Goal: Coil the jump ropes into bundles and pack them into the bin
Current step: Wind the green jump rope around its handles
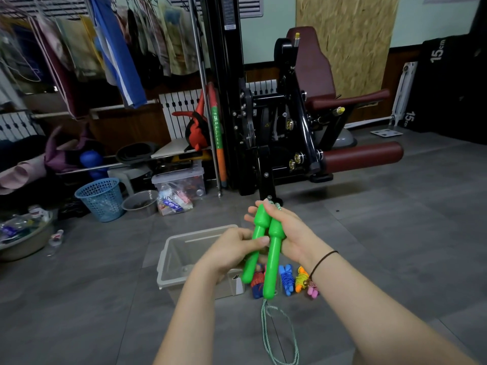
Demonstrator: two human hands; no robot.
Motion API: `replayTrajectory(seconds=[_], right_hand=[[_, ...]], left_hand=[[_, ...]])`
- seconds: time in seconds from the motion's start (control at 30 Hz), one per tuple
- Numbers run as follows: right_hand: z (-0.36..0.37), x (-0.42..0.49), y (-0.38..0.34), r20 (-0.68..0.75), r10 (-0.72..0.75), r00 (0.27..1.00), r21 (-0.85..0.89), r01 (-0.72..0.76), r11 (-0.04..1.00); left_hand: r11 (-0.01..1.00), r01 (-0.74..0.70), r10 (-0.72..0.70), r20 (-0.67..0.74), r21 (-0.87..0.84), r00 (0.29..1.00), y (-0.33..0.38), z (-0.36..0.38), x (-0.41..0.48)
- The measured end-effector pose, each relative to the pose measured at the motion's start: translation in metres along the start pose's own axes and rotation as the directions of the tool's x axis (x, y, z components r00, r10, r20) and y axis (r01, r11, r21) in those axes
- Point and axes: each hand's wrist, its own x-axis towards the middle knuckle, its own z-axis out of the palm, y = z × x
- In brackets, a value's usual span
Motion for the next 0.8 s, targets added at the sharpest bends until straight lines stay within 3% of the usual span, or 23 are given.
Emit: replayTrajectory(seconds=[0.27,0.4,0.57,0.67,0.8], right_hand=[[0.009,-0.003,-0.002,0.064,-0.066,0.996,0.057,0.062,0.996],[0.007,-0.002,-0.008,0.045,0.031,0.999,0.184,-0.039,0.982],[0.0,0.003,-0.014,-0.084,0.049,0.995,0.385,-0.013,0.923],[0.002,0.004,-0.014,-0.059,0.063,0.996,0.438,-0.031,0.898],[0.013,0.003,-0.015,-0.048,0.029,0.998,0.519,0.0,0.855]], left_hand=[[0.939,0.214,-0.138,0.276,-0.271,0.951,-0.002,0.004,-0.013],[0.951,0.19,-0.108,0.314,-0.244,0.943,-0.005,-0.003,-0.015],[0.961,0.205,-0.133,0.339,-0.186,0.931,-0.013,-0.022,-0.023],[0.946,0.186,-0.083,0.357,-0.267,0.93,-0.02,-0.035,-0.027],[0.854,0.088,0.093,0.317,-0.513,0.944,-0.023,-0.04,-0.032]])
